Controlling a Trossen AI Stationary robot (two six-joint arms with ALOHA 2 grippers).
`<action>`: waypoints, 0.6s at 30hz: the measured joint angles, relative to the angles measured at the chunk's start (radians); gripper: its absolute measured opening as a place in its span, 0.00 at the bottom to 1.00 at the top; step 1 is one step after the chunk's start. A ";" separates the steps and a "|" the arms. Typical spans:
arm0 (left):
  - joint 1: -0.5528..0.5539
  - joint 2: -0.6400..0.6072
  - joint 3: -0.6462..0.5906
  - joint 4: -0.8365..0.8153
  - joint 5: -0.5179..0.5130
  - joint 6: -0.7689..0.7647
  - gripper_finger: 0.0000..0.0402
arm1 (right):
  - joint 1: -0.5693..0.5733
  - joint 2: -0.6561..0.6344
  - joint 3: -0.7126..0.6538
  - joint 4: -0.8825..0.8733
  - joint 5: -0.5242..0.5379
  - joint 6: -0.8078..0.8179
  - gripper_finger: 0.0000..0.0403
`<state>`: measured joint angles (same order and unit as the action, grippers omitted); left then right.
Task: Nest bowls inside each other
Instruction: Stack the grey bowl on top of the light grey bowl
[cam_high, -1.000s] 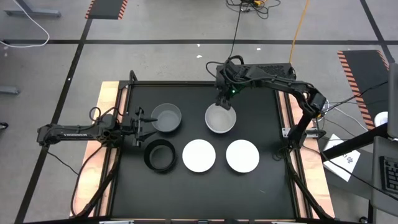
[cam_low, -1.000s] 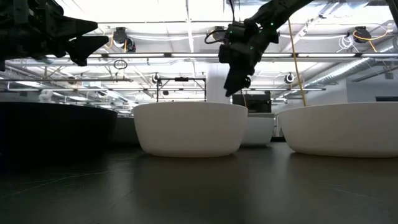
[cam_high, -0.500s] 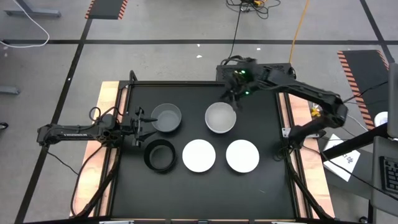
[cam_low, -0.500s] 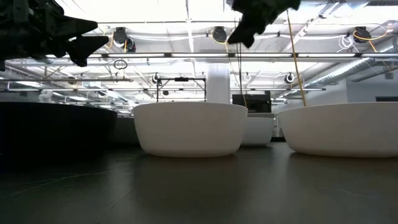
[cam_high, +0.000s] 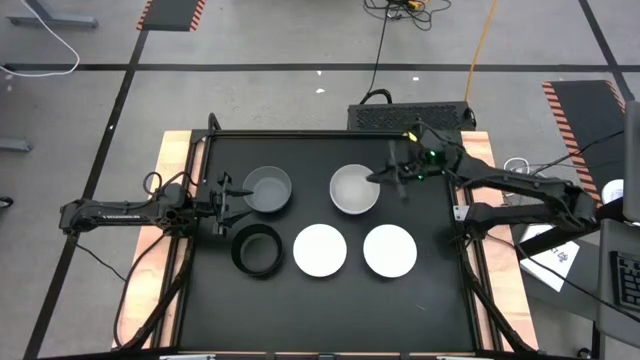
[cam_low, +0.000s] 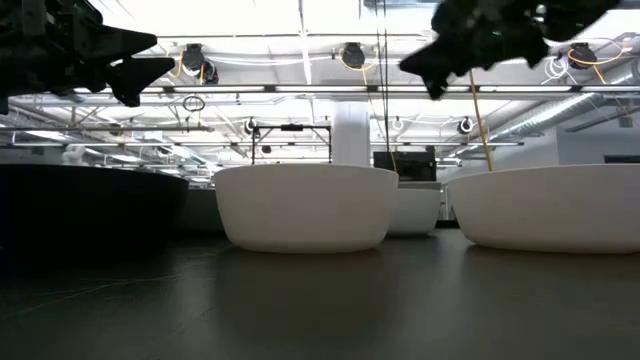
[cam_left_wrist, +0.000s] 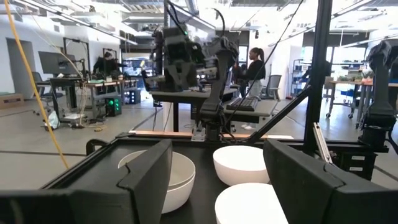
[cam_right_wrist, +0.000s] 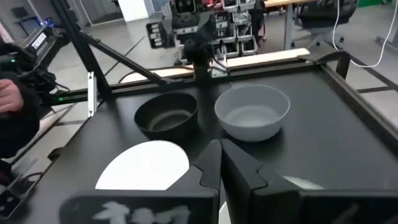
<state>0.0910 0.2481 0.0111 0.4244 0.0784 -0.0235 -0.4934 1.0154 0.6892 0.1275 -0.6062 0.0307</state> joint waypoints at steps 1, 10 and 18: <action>0.000 0.000 0.000 0.000 0.000 0.000 0.64 | 0.000 -0.030 -0.026 0.000 0.000 -0.001 0.00; 0.000 0.000 0.000 0.000 0.000 0.002 0.64 | 0.004 -0.363 -0.201 -0.036 0.052 0.025 0.00; 0.000 0.000 0.000 -0.001 0.000 0.024 0.64 | 0.005 -0.602 -0.256 -0.245 0.198 0.030 0.00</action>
<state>0.0913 0.2482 0.0109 0.4236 0.0788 0.0009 -0.4889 0.4137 0.4328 -0.1178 -0.4077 0.0611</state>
